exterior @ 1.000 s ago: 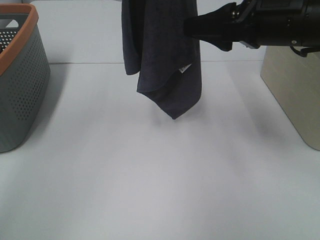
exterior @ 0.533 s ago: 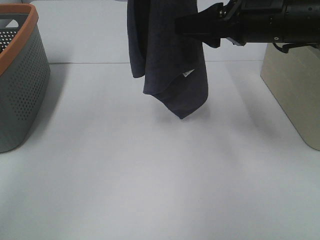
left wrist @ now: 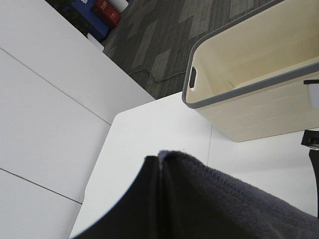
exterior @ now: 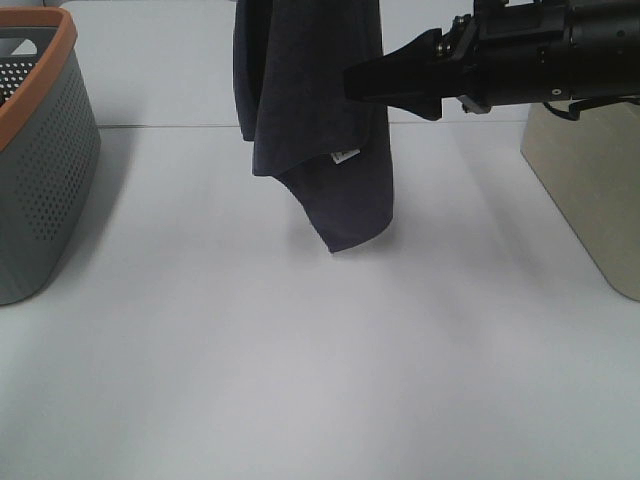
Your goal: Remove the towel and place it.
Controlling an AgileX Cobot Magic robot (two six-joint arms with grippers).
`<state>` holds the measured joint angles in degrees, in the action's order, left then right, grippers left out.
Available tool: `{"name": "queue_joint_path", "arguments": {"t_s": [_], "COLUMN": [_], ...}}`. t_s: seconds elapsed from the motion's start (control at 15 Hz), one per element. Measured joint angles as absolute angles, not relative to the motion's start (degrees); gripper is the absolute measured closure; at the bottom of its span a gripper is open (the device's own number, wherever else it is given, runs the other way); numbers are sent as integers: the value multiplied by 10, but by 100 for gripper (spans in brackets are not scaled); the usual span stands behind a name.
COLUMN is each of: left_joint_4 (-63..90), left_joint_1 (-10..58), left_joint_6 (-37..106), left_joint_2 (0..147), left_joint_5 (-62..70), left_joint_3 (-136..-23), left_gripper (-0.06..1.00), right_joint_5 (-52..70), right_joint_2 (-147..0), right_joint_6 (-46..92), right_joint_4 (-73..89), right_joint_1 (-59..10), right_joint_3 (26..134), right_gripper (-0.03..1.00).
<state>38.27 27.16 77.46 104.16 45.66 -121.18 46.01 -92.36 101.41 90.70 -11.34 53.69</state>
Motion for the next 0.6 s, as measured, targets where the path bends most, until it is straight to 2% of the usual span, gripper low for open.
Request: {"name": "queue_joint_path", "arguments": {"t_s": [0.13,0.6], "left_joint_4": [383,383], "left_joint_1": [272,272], "left_joint_6": [774,774], "left_joint_2": [1042,1042], "left_joint_5": [457,457], "left_joint_3": [-1212,-1212], "left_gripper": [94,94], "right_joint_5": [460,463], "right_joint_2": [-924,-935], "right_joint_6": [1010,1122], "right_joint_4": [902,987], "right_joint_1": [-113,-113], "right_joint_3": [537,538], "right_gripper": [27,27]}}
